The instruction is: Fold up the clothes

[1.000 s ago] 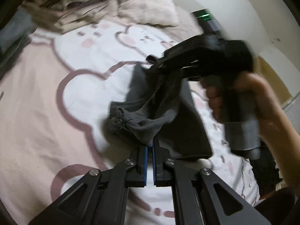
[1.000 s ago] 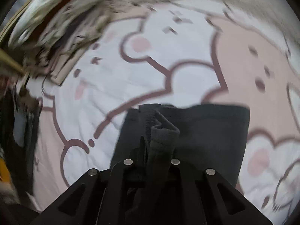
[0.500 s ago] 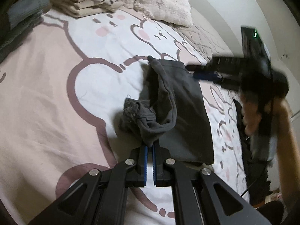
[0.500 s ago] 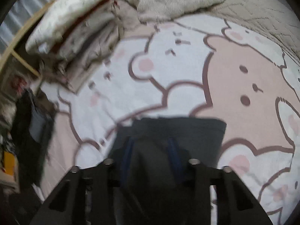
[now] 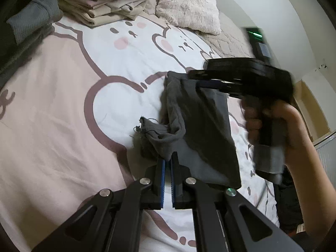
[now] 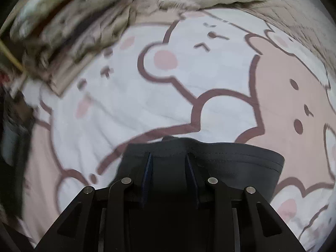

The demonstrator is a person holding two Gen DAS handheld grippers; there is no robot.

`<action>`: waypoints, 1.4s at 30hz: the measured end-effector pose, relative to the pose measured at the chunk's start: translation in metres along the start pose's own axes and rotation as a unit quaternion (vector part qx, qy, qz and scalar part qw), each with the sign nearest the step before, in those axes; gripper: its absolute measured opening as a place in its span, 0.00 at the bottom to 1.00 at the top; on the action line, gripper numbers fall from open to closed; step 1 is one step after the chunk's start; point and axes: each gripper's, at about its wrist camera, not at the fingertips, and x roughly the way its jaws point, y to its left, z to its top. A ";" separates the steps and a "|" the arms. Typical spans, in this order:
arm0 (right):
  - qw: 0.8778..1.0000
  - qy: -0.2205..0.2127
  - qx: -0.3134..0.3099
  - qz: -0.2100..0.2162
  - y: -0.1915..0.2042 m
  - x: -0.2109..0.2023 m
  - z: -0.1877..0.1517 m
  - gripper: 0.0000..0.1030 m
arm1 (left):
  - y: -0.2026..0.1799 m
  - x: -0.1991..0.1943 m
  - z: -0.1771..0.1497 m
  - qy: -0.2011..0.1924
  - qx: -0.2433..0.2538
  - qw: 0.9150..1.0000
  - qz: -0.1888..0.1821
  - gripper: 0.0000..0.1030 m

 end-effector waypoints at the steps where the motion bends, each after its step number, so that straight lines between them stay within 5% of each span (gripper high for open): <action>1: 1.000 -0.007 0.012 0.019 -0.007 -0.014 -0.002 0.32 | 0.000 -0.003 0.001 -0.003 -0.001 1.000 0.004 0.05; 6: 0.999 -0.012 0.018 0.038 -0.034 -0.068 -0.026 0.32 | 0.002 -0.018 0.008 -0.027 0.018 0.998 0.045 0.05; 11: 0.999 0.013 -0.037 0.000 -0.040 -0.089 -0.082 0.32 | 0.007 -0.026 0.015 -0.039 0.014 0.998 0.056 0.05; 13: 0.993 -0.020 -0.102 -0.065 -0.029 -0.097 -0.113 0.32 | 0.000 -0.028 0.014 -0.041 0.026 0.997 0.052 0.05; 16: 0.963 -0.076 -0.196 -0.166 0.002 -0.103 -0.163 0.32 | -0.017 -0.028 0.010 -0.043 0.057 0.996 0.049 0.05; 22: 0.930 -0.116 -0.252 -0.243 0.040 -0.087 -0.238 0.34 | -0.039 -0.006 -0.002 -0.036 0.107 0.991 0.066 0.05; 23: 0.920 -0.123 -0.264 -0.263 0.047 -0.082 -0.245 0.45 | -0.038 0.000 -0.001 -0.034 0.108 0.991 0.075 0.05; 25: 0.904 -0.143 -0.280 -0.291 0.055 -0.073 -0.247 0.65 | -0.034 0.011 0.000 -0.028 0.108 0.990 0.088 0.05; 31: 0.846 -0.200 -0.326 -0.371 0.078 -0.047 -0.251 0.66 | -0.019 0.022 0.008 -0.020 0.076 0.993 0.085 0.05; 42: 0.780 -0.202 -0.395 -0.442 0.084 -0.013 -0.219 0.66 | -0.014 0.028 0.015 -0.009 0.063 0.995 0.074 0.05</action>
